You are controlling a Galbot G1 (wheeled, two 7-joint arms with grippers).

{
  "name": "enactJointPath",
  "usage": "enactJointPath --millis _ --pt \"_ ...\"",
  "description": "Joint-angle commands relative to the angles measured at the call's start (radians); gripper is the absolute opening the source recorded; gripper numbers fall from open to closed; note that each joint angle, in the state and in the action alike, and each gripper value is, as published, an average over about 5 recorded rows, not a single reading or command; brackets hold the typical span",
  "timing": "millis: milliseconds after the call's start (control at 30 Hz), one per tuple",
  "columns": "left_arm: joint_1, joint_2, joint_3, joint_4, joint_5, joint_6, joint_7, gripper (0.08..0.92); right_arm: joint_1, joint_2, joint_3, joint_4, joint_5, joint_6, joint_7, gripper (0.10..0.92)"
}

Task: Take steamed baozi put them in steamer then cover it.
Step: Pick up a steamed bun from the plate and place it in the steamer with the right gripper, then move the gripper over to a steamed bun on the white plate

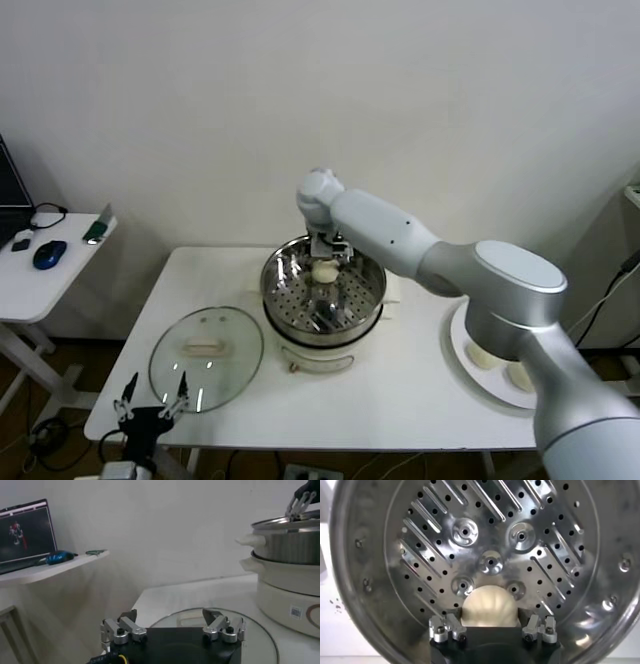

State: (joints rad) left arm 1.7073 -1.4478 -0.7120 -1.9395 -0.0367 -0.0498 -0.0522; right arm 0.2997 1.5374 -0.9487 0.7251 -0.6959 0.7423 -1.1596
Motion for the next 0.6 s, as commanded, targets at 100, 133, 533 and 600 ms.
enactJointPath --millis 100,133,533,600 --pt "0.005 -0.005 0.0 0.002 0.003 -0.002 -0.005 0.823 -0.013 0.004 0.02 0.007 -0.042 0.007 0.022 0.822" --pt "0.006 -0.005 0.0 0.001 0.004 -0.002 -0.006 0.823 -0.005 0.0 0.022 0.012 -0.027 0.01 0.013 0.822" --pt "0.026 -0.005 -0.005 -0.037 0.026 -0.001 0.002 0.823 0.239 -0.16 -0.074 0.107 0.482 -0.113 -0.16 0.823" --pt "0.03 -0.007 -0.003 -0.046 0.034 -0.001 0.003 0.823 0.291 -0.22 -0.134 0.131 0.603 -0.166 -0.135 0.823"
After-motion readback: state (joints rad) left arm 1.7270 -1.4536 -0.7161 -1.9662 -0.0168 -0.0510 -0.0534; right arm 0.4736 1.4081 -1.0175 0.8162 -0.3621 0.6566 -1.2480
